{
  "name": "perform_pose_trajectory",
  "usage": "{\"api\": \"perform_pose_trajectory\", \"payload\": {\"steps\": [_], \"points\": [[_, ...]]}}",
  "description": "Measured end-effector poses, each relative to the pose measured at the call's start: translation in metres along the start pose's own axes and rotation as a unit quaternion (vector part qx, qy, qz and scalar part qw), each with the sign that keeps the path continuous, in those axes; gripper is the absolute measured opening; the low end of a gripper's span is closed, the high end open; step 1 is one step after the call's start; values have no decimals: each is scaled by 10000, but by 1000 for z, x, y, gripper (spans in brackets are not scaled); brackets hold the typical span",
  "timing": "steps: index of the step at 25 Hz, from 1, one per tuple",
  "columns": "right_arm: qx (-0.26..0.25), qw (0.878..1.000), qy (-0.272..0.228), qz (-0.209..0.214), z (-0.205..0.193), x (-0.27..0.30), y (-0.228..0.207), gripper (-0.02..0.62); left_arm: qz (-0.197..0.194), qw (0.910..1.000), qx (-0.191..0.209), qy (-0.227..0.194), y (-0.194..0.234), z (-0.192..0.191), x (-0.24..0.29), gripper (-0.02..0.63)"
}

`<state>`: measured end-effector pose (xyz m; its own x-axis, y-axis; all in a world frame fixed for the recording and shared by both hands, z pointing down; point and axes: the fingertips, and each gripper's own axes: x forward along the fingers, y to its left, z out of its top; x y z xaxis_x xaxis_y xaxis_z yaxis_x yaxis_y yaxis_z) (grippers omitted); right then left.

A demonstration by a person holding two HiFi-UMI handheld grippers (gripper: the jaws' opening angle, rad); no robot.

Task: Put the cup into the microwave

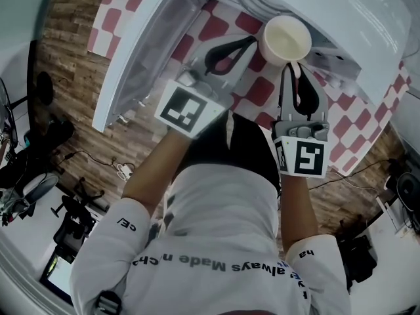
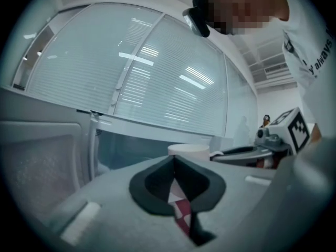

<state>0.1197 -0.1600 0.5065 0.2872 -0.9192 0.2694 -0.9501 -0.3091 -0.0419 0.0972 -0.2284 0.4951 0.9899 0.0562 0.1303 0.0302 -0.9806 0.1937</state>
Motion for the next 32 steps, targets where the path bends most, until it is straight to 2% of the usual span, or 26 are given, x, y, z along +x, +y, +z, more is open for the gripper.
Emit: {"api": "perform_pose_trajectory", "payload": {"steps": [20, 26, 32], "points": [[63, 9994, -23, -331, -26, 70, -36, 40, 182, 9996, 47, 225, 43, -48, 55, 3], [81, 9983, -116, -571, -28, 93, -52, 40, 172, 9993, 223, 241, 54, -55, 70, 3], [44, 9975, -147, -683, -33, 112, -64, 40, 323, 9988, 275, 234, 71, -56, 81, 3]]}}
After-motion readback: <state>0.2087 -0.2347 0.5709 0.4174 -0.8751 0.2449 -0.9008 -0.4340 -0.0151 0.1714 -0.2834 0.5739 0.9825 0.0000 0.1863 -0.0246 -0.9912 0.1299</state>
